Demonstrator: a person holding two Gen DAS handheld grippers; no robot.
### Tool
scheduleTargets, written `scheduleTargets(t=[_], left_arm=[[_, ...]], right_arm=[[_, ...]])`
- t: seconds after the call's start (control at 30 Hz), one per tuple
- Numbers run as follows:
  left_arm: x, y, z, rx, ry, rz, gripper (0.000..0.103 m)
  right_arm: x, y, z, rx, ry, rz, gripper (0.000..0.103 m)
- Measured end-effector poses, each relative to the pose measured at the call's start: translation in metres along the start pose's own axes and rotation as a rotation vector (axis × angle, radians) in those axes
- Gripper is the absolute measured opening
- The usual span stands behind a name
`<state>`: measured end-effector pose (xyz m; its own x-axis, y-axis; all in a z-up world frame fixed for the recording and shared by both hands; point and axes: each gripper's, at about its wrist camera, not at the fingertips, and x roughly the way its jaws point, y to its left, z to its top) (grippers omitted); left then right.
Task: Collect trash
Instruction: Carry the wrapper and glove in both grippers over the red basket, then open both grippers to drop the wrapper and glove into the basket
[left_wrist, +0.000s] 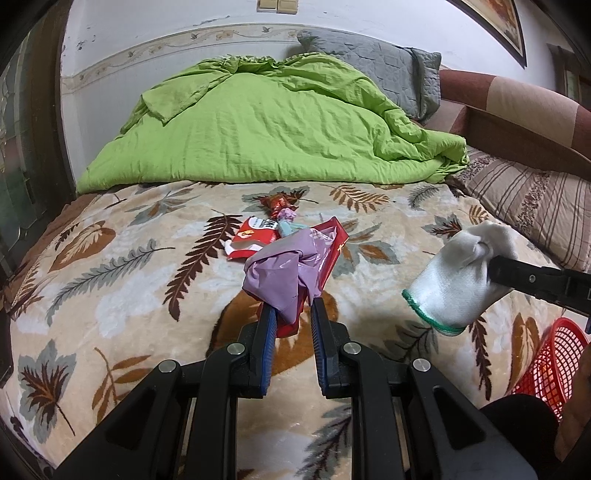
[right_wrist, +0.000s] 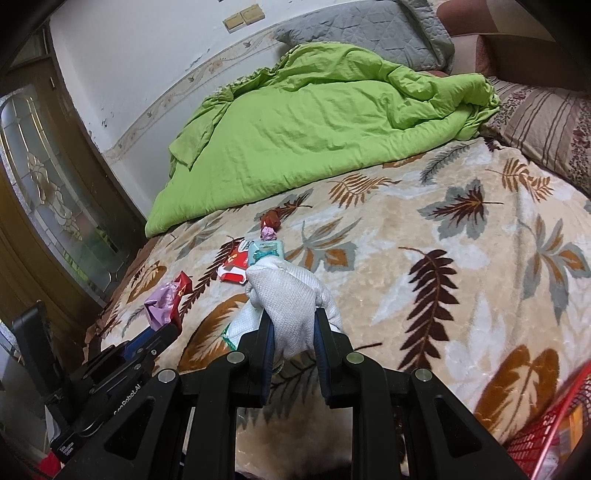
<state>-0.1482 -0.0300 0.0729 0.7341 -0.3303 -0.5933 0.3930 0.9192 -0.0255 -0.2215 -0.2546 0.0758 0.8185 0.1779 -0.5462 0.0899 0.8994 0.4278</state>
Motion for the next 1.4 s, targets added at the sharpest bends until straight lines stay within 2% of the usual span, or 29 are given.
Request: scheduleTargets(t=[0.3,0.47,0.63,0.87,1.03,1.1,1.13,1.17,1.23,1.27,1.4], left_arm=[[-0.014,-0.031,0.002,0.038,0.010,-0.096,0.018],[-0.025,-0.075,0.004,0.105,0.018,-0.207,0.018],[-0.033,-0.137,0.004,0.197,0.045,-0.352,0.018],[-0.038,-0.228,-0.001,0.292,0.139,-0.580,0.018],[-0.033,-0.285,-0.011,0.313,0.266,-0.737,0.018],[-0.027,-0.305,-0.019,0.333,0.332,-0.797,0.018],[-0.028,-0.313,-0.023,0.341,0.357,-0.811,0.019],[-0.026,-0.319,-0.027,0.346,0.383,-0.826,0.026],[-0.027,-0.327,-0.033,0.347,0.409,-0.840,0.036],[-0.028,-0.327,-0.033,0.346,0.404,-0.835,0.043],[-0.034,-0.310,-0.024,0.327,0.348,-0.779,0.056]], right_arm=[[-0.049,-0.029,-0.001,0.041,-0.030,-0.045,0.022],[-0.095,-0.068,-0.010,0.082,-0.055,-0.137,0.022],[-0.147,-0.122,-0.028,0.184,-0.070,-0.258,0.022],[-0.208,-0.183,-0.053,0.275,-0.095,-0.423,0.022],[-0.229,-0.209,-0.069,0.330,-0.083,-0.474,0.024],[-0.231,-0.215,-0.073,0.334,-0.072,-0.490,0.027],[-0.231,-0.217,-0.075,0.338,-0.069,-0.499,0.036],[-0.232,-0.219,-0.077,0.342,-0.063,-0.506,0.049],[-0.235,-0.221,-0.078,0.351,-0.068,-0.527,0.058],[-0.237,-0.222,-0.078,0.346,-0.075,-0.534,0.058],[-0.236,-0.221,-0.074,0.339,-0.085,-0.530,0.058]])
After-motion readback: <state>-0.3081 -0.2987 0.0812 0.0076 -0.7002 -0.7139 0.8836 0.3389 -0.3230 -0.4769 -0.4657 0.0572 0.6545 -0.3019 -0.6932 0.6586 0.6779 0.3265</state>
